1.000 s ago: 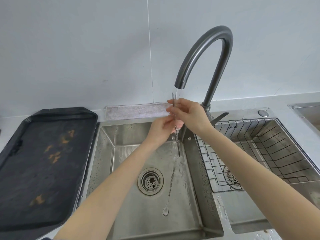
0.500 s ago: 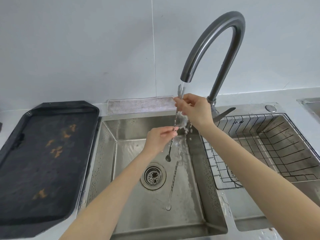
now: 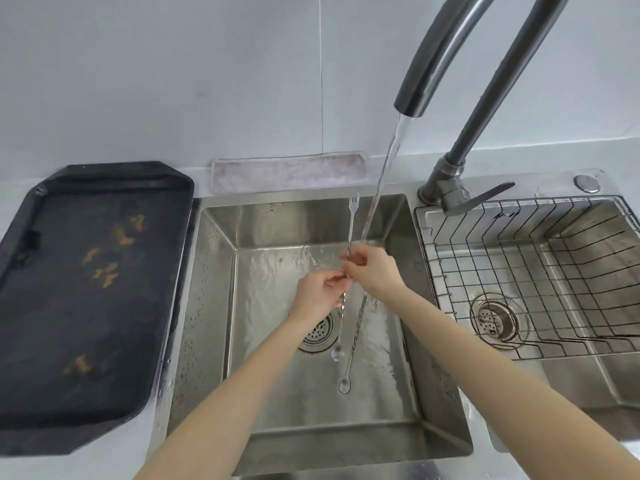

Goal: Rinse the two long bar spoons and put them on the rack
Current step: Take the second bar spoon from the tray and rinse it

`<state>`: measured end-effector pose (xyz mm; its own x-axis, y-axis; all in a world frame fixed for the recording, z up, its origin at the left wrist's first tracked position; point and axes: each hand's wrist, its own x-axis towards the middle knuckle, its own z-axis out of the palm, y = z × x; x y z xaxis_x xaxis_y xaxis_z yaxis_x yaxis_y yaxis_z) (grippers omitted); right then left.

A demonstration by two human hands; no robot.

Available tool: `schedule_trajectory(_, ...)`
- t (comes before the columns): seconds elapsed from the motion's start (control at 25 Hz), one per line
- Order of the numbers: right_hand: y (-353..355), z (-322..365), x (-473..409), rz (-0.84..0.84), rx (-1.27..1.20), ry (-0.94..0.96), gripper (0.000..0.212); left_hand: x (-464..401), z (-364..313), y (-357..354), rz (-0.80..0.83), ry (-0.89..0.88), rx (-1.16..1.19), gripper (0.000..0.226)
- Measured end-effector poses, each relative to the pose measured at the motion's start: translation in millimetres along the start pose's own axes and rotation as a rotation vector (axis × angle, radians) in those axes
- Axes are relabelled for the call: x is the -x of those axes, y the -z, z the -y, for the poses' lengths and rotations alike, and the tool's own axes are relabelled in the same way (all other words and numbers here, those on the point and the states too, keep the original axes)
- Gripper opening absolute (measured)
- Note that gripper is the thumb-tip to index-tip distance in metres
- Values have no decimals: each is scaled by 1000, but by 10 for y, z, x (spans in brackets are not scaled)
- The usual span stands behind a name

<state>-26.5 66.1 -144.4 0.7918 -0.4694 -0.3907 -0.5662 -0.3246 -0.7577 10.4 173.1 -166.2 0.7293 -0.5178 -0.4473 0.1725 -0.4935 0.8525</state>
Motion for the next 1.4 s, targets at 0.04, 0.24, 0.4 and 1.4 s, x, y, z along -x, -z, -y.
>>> schedule_trajectory(0.04, -72, -69, -17, 26, -8, -28, 24, 0, 92, -12, 1, 23, -15, 24)
schedule_trajectory(0.24, -383, -393, -106, 136, -42, -186, 26, -40, 471, -76, 6, 132, -84, 10)
schedule_trajectory(0.4, -529, -588, -190, 129, -93, -296, 29, -128, 672, -146, -12, 223, -115, 14)
schedule_trajectory(1.4, -885, -1013, -245, 173, -170, -556, 36, -243, 1110, -314, 61, 311, -354, 35)
